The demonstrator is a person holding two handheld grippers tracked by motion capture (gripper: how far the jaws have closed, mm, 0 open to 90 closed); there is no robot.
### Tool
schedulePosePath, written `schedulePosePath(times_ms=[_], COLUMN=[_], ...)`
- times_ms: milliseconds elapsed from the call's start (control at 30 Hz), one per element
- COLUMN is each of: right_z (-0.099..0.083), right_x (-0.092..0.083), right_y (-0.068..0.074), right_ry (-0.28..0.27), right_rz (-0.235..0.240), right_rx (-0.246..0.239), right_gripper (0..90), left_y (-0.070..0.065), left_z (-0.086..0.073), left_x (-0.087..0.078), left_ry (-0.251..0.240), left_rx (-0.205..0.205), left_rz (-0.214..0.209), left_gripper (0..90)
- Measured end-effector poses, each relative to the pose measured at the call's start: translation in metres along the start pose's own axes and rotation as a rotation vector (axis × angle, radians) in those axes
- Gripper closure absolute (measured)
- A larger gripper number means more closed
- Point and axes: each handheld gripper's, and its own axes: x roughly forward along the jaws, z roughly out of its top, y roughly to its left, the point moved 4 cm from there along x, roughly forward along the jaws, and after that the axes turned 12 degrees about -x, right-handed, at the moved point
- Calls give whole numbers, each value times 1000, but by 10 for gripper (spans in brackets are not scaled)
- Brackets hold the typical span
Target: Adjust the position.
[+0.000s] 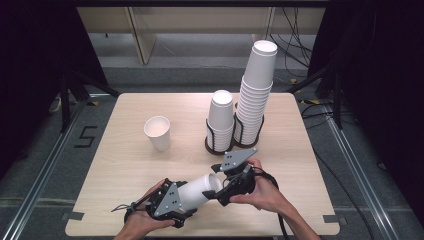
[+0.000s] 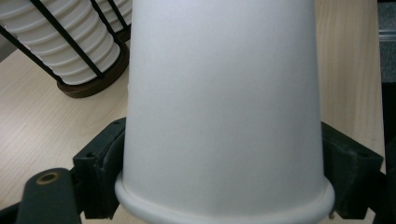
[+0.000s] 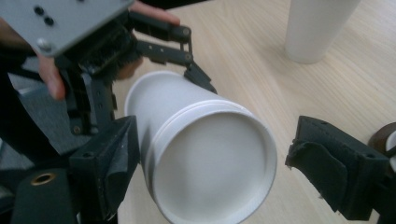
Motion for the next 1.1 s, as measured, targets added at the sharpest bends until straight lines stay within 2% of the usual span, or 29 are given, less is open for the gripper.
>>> schedulePosePath(times_ms=[67,133,333,467,500,633,667,700,733,800,867,900,933,967,1000,1067,1100], right_z=[0,2,7,12,13,18,19,19,19,20,20,20,19,18,19,17,17], right_x=[0,0,5,10,11,16,19,21,25,29,32,34,34,35,39,40,41], right_y=[1,3,9,15,16,20,22,23,24,27,28,30,29,34,32,32,33], right_ry=[24,53,113,187,201,258,276,307,313,325,365,387,407,436,414,451,451], right_rz=[6,13,29,34,37,68,91,94,98,106,100,92,97,107,127,118,131], right_rx=[-37,-66,-149,-216,-229,-280,-296,-308,-324,-337,-364,-347,-361,-322,-372,-379,-372], right_gripper=[158,159,158,162,166,167,168,170,171,176,177,178,174,164,164,173,175], left_y=[1,-2,-5,-7,-6,-7,-7,-7,-6,-6,-7,-7,-7,-7,-6,-7,-7], left_z=[0,0,-1,-1,-1,0,1,1,2,2,2,2,3,3,4,3,4], left_x=[-1,0,0,1,1,0,0,-1,-1,-2,-3,-3,-4,-5,-5,-5,-5], left_ry=[37,37,87,99,103,94,93,90,93,89,91,93,94,115,121,111,111], left_rx=[46,41,88,92,100,100,98,97,98,107,105,109,115,125,151,148,148], left_rz=[8,-5,-19,-41,-33,-38,-39,-33,-39,-31,-35,-35,-34,-41,-22,-25,-30], left_gripper=[162,163,168,171,172,174,174,174,175,176,176,176,176,176,176,177,178])
